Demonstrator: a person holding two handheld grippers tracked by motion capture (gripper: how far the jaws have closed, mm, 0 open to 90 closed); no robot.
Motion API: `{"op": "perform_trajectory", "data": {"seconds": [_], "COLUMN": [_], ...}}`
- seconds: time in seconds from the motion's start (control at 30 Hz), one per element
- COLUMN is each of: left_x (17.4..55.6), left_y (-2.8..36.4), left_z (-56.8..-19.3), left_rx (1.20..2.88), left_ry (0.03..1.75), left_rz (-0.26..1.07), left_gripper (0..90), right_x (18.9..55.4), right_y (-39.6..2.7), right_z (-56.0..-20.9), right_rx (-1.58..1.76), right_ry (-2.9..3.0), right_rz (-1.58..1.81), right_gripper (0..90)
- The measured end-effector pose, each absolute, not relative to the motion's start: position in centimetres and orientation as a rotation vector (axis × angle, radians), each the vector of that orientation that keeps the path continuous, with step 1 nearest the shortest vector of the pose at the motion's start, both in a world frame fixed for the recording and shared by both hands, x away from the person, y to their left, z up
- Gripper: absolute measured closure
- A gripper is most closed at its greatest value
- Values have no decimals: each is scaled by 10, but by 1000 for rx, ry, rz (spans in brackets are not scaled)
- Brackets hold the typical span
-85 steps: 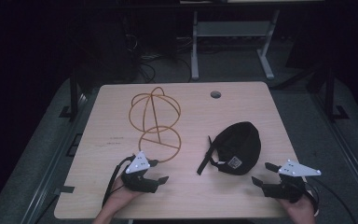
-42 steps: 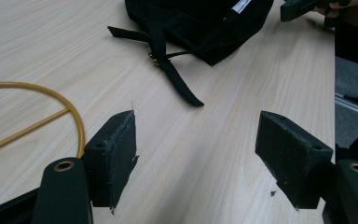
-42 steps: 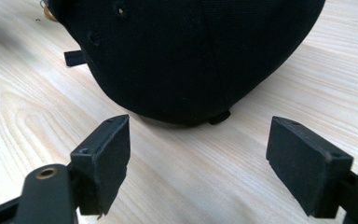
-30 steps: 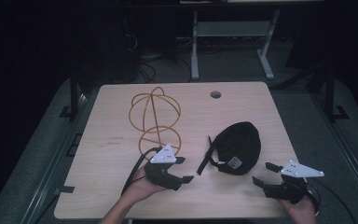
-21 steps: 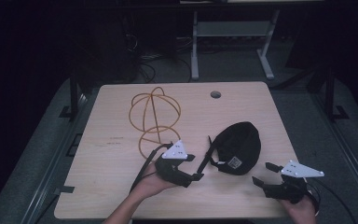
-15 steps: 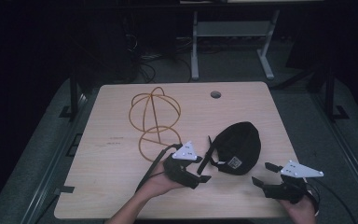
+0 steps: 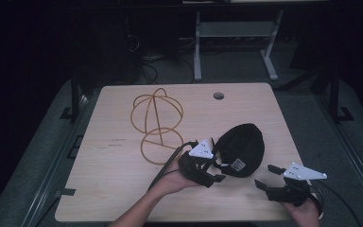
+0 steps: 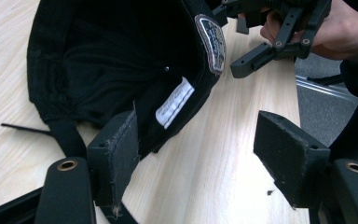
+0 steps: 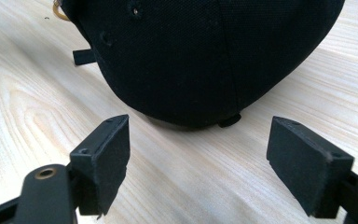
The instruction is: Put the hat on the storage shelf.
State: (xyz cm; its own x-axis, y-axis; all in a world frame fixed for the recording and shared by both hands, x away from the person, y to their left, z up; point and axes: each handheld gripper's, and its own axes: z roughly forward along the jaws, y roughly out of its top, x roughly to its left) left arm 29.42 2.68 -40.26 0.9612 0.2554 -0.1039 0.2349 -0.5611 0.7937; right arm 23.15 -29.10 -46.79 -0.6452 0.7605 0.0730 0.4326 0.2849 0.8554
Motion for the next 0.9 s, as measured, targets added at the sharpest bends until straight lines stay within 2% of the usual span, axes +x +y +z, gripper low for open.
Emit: {"op": "perform_trajectory", "data": {"seconds": [0.5, 0.9], "left_x": [301, 309], "left_y": [-2, -14], "left_z": [-397, -401], "left_rx": [2193, 2183], "left_ry": [331, 341], "left_rz": [5, -60], "left_gripper": [334, 401], "right_x": [231, 231], "right_y": [-292, -291], "right_z": [-467, -467], "right_rx": [1082, 1071], "right_ry": [2204, 2210], "right_rz": [1323, 1326], "right_gripper": [204, 205]}}
